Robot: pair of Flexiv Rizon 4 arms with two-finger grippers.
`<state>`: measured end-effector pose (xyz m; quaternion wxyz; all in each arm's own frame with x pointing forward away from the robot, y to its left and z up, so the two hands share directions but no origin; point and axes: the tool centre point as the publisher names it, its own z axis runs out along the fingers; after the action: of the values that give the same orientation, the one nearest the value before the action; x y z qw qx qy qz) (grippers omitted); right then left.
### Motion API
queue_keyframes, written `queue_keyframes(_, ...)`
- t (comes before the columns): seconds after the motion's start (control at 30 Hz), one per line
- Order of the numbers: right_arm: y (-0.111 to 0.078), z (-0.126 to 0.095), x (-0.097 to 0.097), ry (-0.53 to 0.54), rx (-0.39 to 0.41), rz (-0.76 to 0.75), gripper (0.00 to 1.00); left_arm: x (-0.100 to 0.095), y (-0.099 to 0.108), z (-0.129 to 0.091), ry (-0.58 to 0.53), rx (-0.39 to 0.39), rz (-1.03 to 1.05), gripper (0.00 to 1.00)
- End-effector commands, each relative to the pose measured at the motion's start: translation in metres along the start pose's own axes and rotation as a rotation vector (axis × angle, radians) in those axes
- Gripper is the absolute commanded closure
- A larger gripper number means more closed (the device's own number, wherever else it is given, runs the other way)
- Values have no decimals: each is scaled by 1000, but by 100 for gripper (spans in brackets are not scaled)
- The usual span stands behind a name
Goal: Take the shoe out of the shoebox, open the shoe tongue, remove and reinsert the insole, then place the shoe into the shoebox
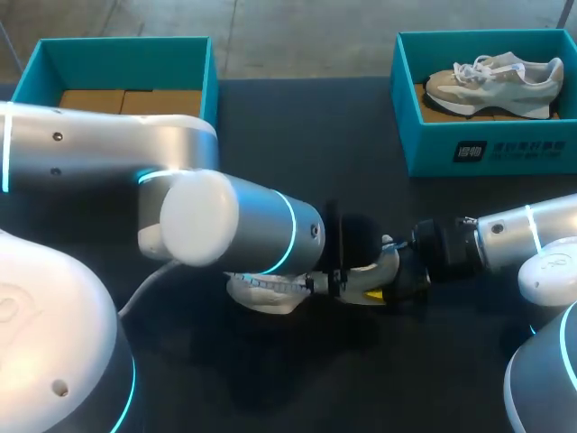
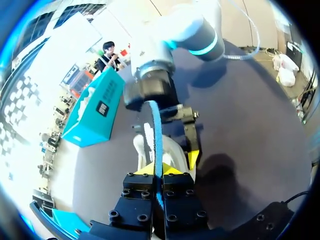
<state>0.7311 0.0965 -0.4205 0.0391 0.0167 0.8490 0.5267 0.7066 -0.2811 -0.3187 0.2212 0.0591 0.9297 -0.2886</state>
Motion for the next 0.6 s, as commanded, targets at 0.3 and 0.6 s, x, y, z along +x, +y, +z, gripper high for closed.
queue_keyframes(0.3, 1, 0, 1, -1, 2, -1, 100, -26, -39, -40, -9, 28, -47, 100)
queue_keyframes(0.6, 1, 0, 1, -1, 2, -1, 100, -40, -69, -59, 44, 73, -5, 100)
